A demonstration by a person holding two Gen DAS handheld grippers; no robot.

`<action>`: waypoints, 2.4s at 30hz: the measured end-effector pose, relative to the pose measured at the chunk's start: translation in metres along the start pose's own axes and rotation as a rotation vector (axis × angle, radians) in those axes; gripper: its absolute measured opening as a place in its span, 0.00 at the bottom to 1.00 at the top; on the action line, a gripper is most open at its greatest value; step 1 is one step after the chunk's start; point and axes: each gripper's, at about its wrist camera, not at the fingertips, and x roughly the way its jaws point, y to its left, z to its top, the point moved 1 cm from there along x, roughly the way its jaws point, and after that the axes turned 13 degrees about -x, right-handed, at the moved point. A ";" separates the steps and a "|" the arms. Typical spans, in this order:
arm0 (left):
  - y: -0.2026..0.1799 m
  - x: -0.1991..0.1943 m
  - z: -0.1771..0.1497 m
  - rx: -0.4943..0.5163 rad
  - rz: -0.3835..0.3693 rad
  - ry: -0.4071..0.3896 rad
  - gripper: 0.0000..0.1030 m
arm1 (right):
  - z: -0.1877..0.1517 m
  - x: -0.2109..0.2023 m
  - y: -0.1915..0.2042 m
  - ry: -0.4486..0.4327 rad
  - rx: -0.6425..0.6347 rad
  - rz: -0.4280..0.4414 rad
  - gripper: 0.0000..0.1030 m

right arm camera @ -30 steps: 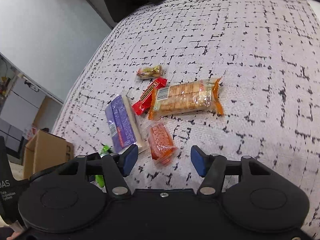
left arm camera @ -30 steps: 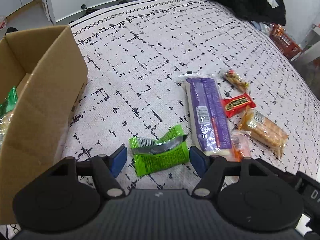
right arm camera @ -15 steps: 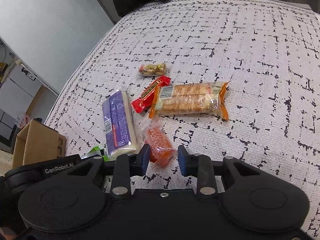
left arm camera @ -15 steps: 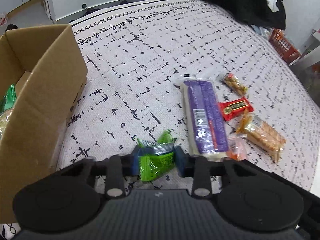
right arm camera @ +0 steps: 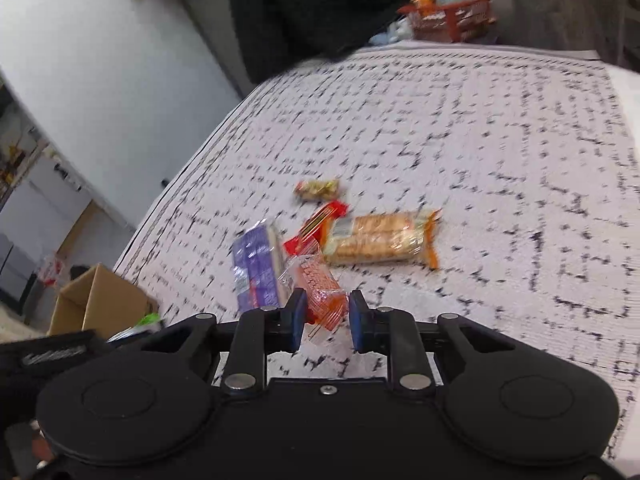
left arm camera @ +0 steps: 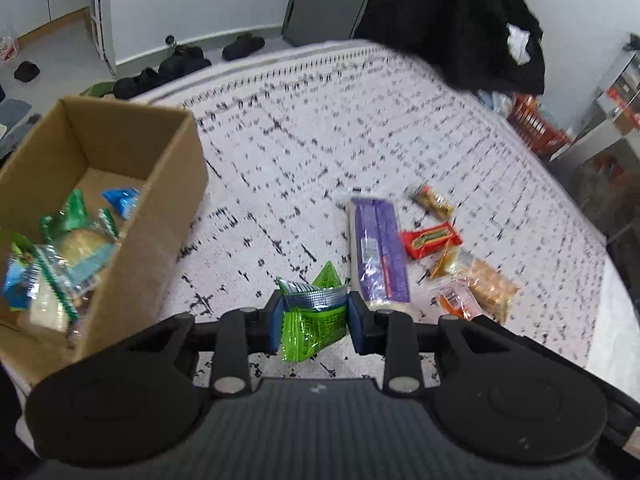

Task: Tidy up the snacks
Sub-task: 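Carry both packs over the cardboard box and open both tools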

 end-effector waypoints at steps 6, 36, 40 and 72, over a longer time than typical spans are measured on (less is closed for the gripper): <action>0.008 -0.028 0.001 -0.026 -0.022 -0.023 0.31 | 0.001 -0.022 0.005 -0.035 0.042 0.021 0.22; 0.080 -0.124 0.048 -0.128 -0.106 -0.152 0.31 | 0.020 -0.089 0.147 -0.124 -0.114 0.170 0.22; 0.096 -0.129 0.055 -0.156 -0.112 -0.159 0.31 | 0.021 -0.092 0.165 -0.125 -0.133 0.183 0.22; 0.201 -0.091 0.081 -0.345 -0.138 -0.041 0.31 | 0.001 -0.049 0.254 -0.008 -0.265 0.135 0.23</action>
